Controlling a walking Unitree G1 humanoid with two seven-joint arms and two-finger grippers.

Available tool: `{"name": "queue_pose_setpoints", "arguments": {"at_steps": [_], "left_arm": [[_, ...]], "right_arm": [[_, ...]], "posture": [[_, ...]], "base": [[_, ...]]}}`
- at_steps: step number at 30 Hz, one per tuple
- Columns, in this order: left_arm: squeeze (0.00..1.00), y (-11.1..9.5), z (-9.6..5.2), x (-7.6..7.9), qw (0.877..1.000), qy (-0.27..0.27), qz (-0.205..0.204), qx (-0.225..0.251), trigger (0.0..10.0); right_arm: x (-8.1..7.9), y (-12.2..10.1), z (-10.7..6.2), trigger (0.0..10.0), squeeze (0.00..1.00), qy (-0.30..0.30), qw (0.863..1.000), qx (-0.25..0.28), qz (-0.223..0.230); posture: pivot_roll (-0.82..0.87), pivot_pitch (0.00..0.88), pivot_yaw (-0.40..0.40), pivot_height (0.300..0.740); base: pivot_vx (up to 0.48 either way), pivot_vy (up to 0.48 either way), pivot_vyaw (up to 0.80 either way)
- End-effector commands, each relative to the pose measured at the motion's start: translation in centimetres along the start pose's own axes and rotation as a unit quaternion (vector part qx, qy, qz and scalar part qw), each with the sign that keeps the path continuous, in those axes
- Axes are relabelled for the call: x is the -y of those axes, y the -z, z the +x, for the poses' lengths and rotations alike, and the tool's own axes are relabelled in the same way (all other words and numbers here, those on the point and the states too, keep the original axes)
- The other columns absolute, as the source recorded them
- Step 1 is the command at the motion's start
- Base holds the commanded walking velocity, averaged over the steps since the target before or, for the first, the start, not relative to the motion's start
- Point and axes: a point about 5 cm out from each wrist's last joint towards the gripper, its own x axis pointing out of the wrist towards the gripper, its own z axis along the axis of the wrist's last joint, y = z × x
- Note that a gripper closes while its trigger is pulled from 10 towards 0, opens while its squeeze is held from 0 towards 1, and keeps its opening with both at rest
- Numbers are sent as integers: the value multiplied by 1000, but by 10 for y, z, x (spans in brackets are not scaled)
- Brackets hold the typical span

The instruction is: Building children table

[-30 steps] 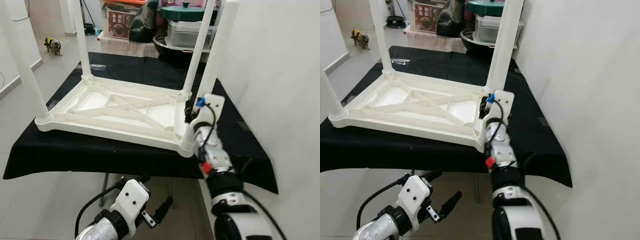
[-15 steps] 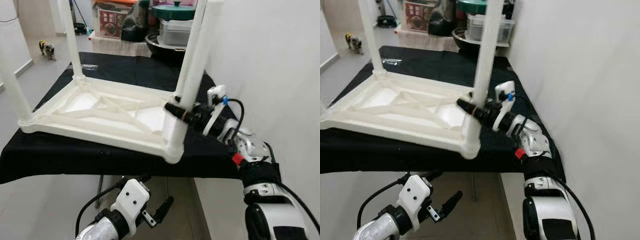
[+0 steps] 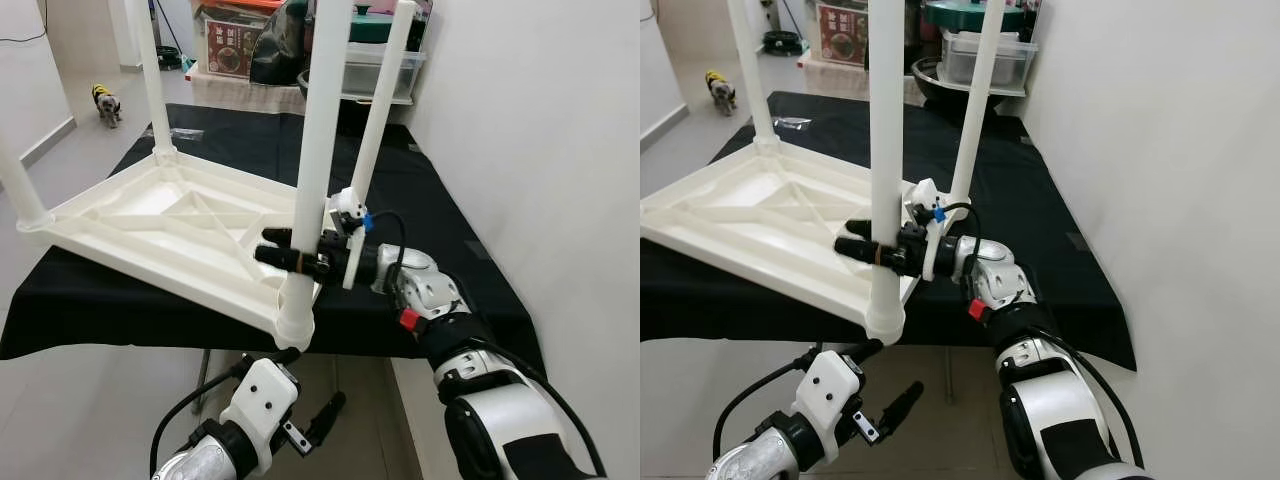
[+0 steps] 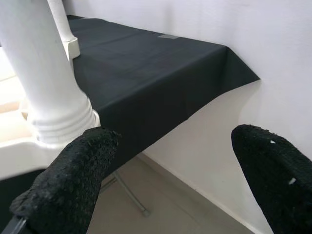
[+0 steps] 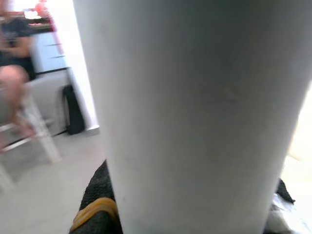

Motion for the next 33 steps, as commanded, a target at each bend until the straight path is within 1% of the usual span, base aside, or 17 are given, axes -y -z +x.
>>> {"name": "queue_pose_setpoints", "arguments": {"at_steps": [1, 5, 8, 10, 11, 12, 13, 14, 17, 18, 19, 22, 23, 28, 29, 31, 33], "left_arm": [[0, 1, 1, 3, 1000, 3, 1, -1, 10000], [0, 1, 1, 3, 1000, 4, 1, -2, 10000], [0, 2, 1, 3, 1000, 6, 1, -2, 10000], [0, 2, 2, 3, 1000, 8, 0, -2, 10000], [0, 2, 2, 3, 1000, 8, 0, -2, 10000], [0, 2, 3, 2, 1000, 9, 1, -3, 10000], [0, 2, 3, 2, 1000, 9, 1, -3, 10000], [0, 3, 3, 2, 1000, 9, 2, -3, 10000], [0, 3, 3, 2, 1000, 9, 2, -3, 10000], [0, 3, 3, 2, 1000, 9, 3, -3, 10000], [0, 3, 3, 2, 1000, 9, 5, -3, 10000], [0, 3, 3, 2, 1000, 8, 6, -3, 10000], [0, 3, 2, 1, 1000, 7, 7, -3, 10000], [0, 3, 2, 1, 1000, 7, 6, -3, 10000], [0, 2, 2, 1, 1000, 7, 6, -3, 10000], [0, 2, 2, 2, 1000, 7, 5, -2, 10000], [0, 2, 2, 2, 1000, 7, 4, -2, 10000]], "right_arm": [[21, -3, -11, 0, 0, 135, 991, 16, 8], [28, -3, -16, 0, 0, 187, 982, 20, 11], [42, 4, -31, 0, 0, 328, 944, 9, 21], [54, 15, -53, 0, 0, 508, 860, -11, 37], [54, 15, -53, 0, 0, 508, 860, -11, 37], [55, 19, -60, 0, 0, 572, 818, -9, 53], [55, 19, -60, 0, 0, 572, 818, -9, 53], [51, 22, -63, 0, 0, 619, 783, 0, 64], [51, 22, -63, 0, 0, 619, 783, 0, 64], [46, 24, -62, 0, 0, 648, 758, 12, 76], [40, 25, -52, 8157, 0, 649, 755, 22, 91], [35, 24, -42, 10000, 0, 637, 763, 37, 98], [32, 23, -34, 10000, 1000, 619, 777, 47, 106], [34, 12, -34, 10000, 1000, 607, 789, 68, 68], [39, 0, -38, 10000, 0, 582, 806, 98, 47], [42, -8, -42, 10000, 0, 564, 817, 119, 31], [49, -29, -54, 10000, 0, 476, 866, 151, -28]], "posture": [[157, 0, -143, 740], [156, 0, -142, 740], [142, 0, -134, 740], [140, 0, -131, 740], [140, 0, -131, 740], [141, 0, -133, 740], [141, 0, -133, 740], [144, 0, -133, 740], [144, 0, -133, 740], [150, 0, -134, 740], [157, 0, -135, 740], [155, 0, -133, 740], [154, 0, -133, 740], [149, 0, -136, 740], [148, 0, -136, 740], [147, 0, -135, 740], [144, 0, -134, 740]], "base": [[0, 0, 0], [0, 0, 0], [0, 0, 0], [0, 0, 0], [0, 0, 0], [0, 0, 0], [0, 0, 0], [0, 0, 0], [0, 0, 0], [0, 0, 0], [0, 0, 0], [0, 0, 0], [0, 0, 0], [0, 0, 0], [0, 0, 0], [0, 0, 0], [0, 0, 0]]}}
